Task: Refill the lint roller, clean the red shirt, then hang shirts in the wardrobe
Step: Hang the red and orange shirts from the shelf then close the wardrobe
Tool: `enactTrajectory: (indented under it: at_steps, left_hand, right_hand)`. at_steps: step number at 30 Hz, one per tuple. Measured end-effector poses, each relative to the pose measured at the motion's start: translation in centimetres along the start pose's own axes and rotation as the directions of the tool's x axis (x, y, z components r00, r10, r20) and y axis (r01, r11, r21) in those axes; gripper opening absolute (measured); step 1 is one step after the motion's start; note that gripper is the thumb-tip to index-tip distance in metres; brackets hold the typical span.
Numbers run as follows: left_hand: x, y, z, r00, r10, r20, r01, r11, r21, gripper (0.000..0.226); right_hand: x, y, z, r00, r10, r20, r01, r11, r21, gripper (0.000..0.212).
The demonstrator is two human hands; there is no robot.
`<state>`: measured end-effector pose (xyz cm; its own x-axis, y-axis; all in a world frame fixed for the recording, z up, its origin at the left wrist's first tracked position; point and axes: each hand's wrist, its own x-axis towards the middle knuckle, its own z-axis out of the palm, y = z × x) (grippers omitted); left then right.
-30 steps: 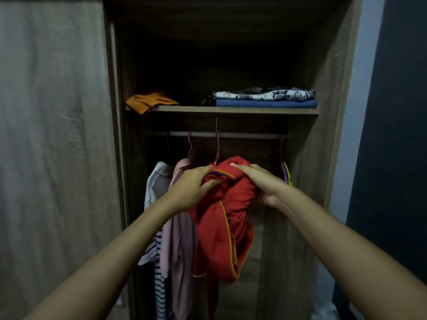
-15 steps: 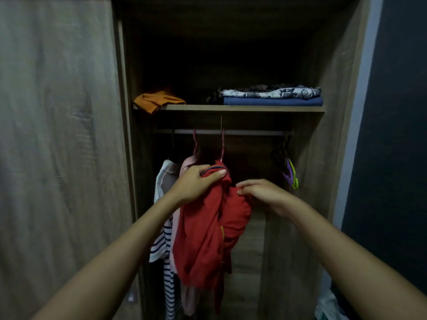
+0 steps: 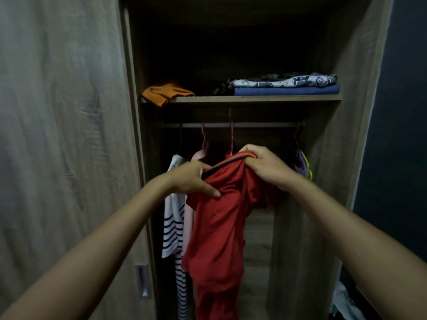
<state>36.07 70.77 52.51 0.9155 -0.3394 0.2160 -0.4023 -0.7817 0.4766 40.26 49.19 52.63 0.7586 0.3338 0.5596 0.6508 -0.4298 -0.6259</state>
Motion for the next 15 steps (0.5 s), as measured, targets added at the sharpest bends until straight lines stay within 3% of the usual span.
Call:
enactTrajectory:
  at_steps: [3, 6, 11, 13, 15]
  left_hand:
    - [-0.4, -1.0, 0.6, 0.995, -0.035, 0.096, 0.053, 0.981, -0.188, 0.037]
    - [-1.0, -2.1, 0.3, 0.994, -0.022, 0.106, 0.060, 0.926, -0.373, 0.039]
    - [-2.3, -2.3, -3.0, 0.998, -0.030, 0.054, 0.056, 0.799, -0.599, 0.030]
    - [-2.5, -2.1, -3.9, 0.998, -0.060, 0.032, 0.066, 0.742, -0.667, 0.024]
    - [-2.2, -2.0, -4.3, 0.997, -0.073, -0.039, 0.032, 0.772, -0.634, 0.013]
  right_hand:
    - [0.4, -0.1, 0.1, 0.997, 0.023, -0.074, -0.021, 0.999, 0.033, 0.023]
    - [0.9, -0.2, -1.3, 0.990, 0.075, -0.119, -0.067, 0.996, 0.067, 0.015]
    - [-0.3, -0.7, -5.1, 0.964, 0.194, 0.179, -0.183, 0.980, -0.076, 0.020]
    - [-0.7, -0.9, -6.2, 0.937, 0.228, 0.265, -0.221, 0.974, -0.058, 0.025]
    - [-1.1, -1.2, -6.7, 0.893, 0.265, 0.364, -0.280, 0.960, -0.011, 0.037]
